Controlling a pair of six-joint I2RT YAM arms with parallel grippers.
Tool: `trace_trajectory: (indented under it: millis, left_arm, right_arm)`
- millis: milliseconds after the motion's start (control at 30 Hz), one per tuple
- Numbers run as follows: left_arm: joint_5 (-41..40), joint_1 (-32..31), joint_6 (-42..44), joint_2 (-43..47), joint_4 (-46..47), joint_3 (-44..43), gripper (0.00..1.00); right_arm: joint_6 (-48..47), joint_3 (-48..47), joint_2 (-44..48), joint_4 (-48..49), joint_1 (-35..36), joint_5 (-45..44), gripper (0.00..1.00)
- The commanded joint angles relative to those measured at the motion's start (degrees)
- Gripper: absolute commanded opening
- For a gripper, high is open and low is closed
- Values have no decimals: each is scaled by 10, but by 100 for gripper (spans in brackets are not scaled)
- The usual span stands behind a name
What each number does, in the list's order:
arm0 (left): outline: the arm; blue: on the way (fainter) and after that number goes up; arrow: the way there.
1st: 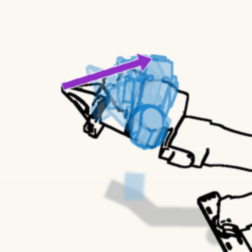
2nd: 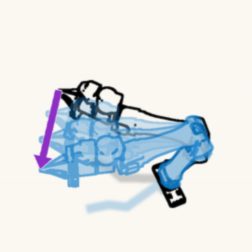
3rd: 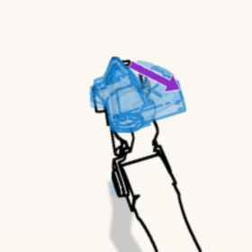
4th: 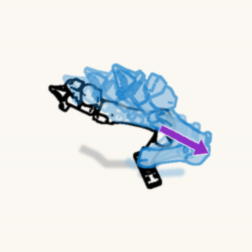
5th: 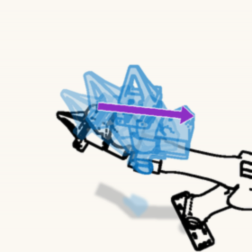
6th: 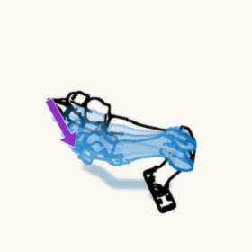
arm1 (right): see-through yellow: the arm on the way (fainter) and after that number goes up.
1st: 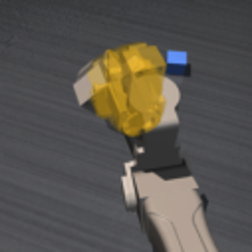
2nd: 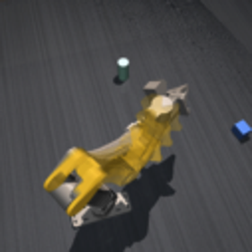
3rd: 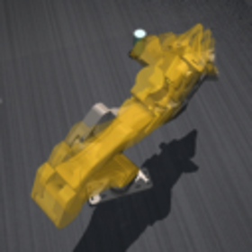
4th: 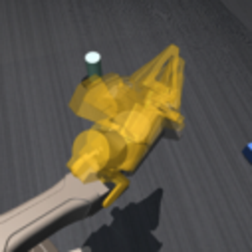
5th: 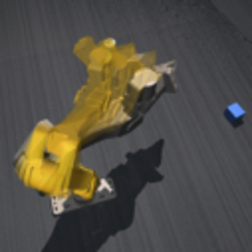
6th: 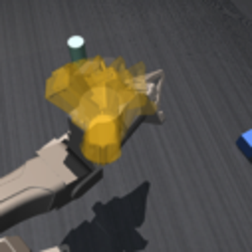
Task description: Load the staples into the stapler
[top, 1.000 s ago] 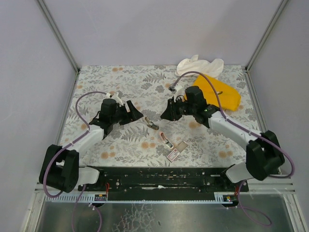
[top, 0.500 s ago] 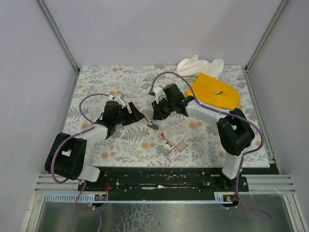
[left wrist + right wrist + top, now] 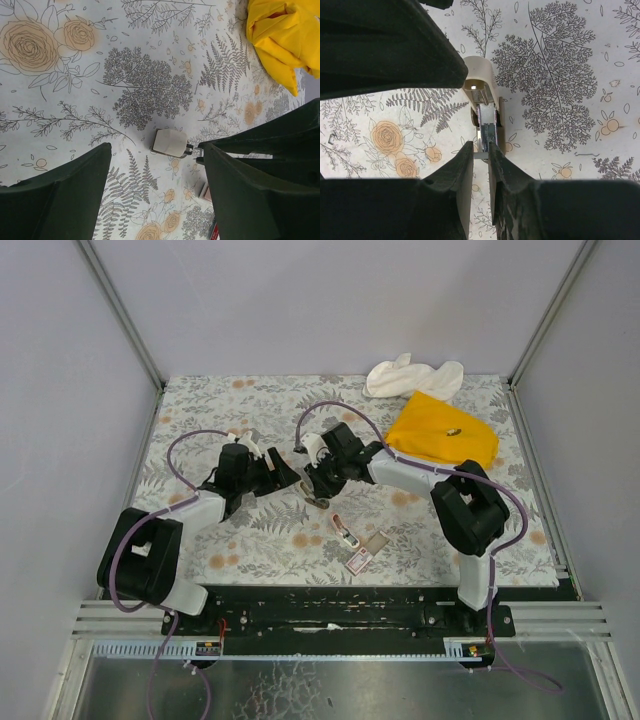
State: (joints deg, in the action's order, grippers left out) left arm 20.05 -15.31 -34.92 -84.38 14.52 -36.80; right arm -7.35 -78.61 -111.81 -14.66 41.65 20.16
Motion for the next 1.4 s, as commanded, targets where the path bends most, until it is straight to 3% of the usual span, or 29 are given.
trace_trajectory:
  millis: [0,1367]
  left_arm:
    - [-8,3,3,-6,-7,-14,73]
    - [8,3,7,-25,2,-22,67]
  right_arm:
    - [-21,-33,-7,-6,5,-18,23]
    - [-37,-40,-52,-20,12,-43,23]
